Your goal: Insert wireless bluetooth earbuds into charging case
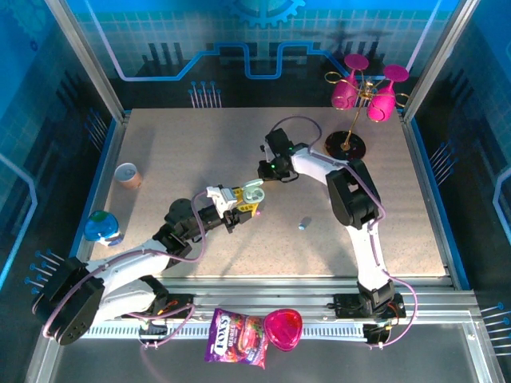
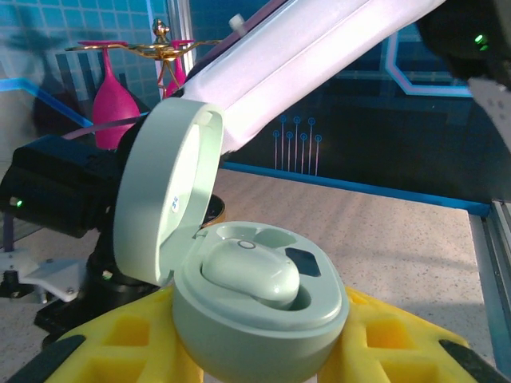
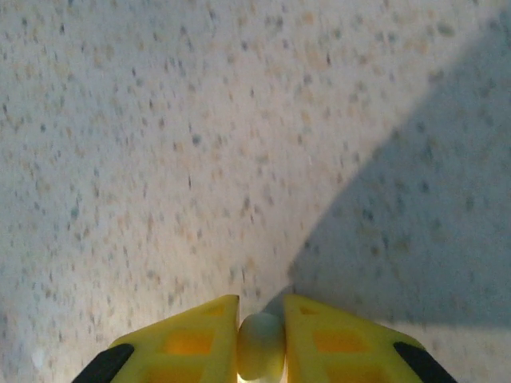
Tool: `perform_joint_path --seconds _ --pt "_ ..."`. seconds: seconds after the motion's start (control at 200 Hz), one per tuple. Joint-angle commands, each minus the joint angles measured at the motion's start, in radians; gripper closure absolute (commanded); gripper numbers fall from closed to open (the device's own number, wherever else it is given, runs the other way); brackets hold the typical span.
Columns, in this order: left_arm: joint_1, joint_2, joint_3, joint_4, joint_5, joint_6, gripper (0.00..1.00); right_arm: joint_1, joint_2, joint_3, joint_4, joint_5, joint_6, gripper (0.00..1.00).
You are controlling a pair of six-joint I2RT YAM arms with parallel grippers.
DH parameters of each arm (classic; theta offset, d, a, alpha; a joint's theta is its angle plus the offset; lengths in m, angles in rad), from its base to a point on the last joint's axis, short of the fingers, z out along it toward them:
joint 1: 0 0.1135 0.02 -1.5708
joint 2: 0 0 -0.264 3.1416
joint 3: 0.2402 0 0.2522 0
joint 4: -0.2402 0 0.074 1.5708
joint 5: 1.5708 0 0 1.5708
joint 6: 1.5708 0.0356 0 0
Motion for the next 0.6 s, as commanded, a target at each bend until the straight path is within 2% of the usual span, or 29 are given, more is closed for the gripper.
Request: perform_joint_path --seconds 0.0,0.33,0.475,0.595 --pt "-0.006 0.020 0.008 0.030 -0.039 0.000 0.76 -0.003 -0.129 -0.086 0.037 0.018 -0.004 0.82" --pt "0.002 0.112 0.039 0.027 -0.071 -0.067 0.76 0.003 -0.550 -0.435 0.074 0.180 -0.111 0.82" --pt "0.012 0.166 0.072 0.009 -0.078 -0.106 0.76 0.048 -0.711 -0.470 -0.026 0.303 -0.182 0.82" --pt "0.016 0.205 0.089 0.014 -0.074 -0.114 0.76 0.100 -0.797 -0.451 -0.124 0.355 -0.213 0.82"
